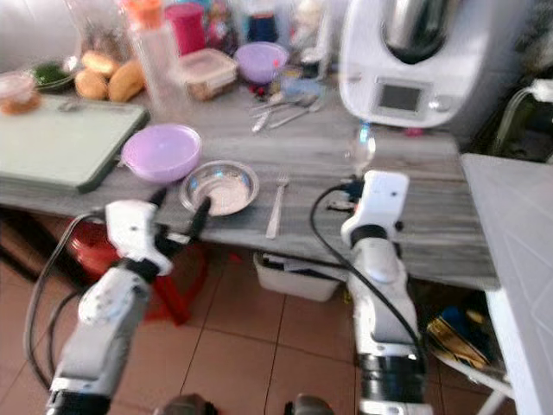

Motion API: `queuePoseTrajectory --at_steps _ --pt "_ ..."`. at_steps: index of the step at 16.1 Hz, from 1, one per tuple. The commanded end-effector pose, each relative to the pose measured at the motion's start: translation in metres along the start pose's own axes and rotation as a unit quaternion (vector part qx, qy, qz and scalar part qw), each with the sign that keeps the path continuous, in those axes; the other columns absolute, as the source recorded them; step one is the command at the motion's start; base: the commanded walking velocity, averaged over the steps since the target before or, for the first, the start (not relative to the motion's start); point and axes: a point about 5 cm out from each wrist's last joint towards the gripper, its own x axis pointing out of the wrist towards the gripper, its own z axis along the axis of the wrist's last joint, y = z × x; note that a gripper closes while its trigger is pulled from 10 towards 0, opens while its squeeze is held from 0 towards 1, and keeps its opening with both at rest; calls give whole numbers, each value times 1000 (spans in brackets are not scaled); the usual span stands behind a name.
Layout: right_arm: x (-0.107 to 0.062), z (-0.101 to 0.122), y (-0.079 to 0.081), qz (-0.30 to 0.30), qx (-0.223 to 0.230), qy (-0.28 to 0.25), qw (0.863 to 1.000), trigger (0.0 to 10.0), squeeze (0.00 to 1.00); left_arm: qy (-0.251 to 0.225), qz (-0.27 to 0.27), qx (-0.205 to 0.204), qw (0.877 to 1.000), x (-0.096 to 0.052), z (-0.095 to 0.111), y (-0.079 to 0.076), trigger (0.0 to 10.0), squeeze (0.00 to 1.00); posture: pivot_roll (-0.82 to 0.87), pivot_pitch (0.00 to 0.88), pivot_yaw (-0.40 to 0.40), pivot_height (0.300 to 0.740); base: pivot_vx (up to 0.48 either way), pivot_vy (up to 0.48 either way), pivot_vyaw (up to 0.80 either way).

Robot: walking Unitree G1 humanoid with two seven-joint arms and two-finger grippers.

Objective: Setting the table

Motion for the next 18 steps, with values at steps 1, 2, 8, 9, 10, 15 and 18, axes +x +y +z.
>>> queuePoseTrajectory --at_steps 1,2,8,9,10,15,18 --pt "2 0 -3 -5 6 6 1000 10000 0 1 2 11 1000 -5 2 2 10000 0 32 3 8 740 0 0 0" --pt "3 -1 -4 -4 10 9 1000 10000 0 5 -1 9 1000 -8 1 3 10000 0 32 3 8 740 0 0 0" --pt "13 -14 -11 -18 58 62 996 10000 0 23 -7 31 999 -21 0 6 10000 0 58 54 20 740 0 0 0" --pt "14 -14 -11 -18 57 63 996 10000 0 24 -8 31 999 -22 0 6 10000 0 59 59 21 740 0 0 0" --pt "15 -16 -11 -14 56 71 996 10000 0 28 -9 31 999 -24 0 6 10000 0 60 71 24 740 0 0 0" --pt "17 -22 -4 -9 96 101 990 10000 0 43 -15 29 999 -34 2 4 10000 0 71 123 31 740 0 0 0" --pt "17 -21 0 -15 114 104 988 10000 0 49 -21 26 998 -38 4 1 10000 0 72 151 35 740 0 0 0"
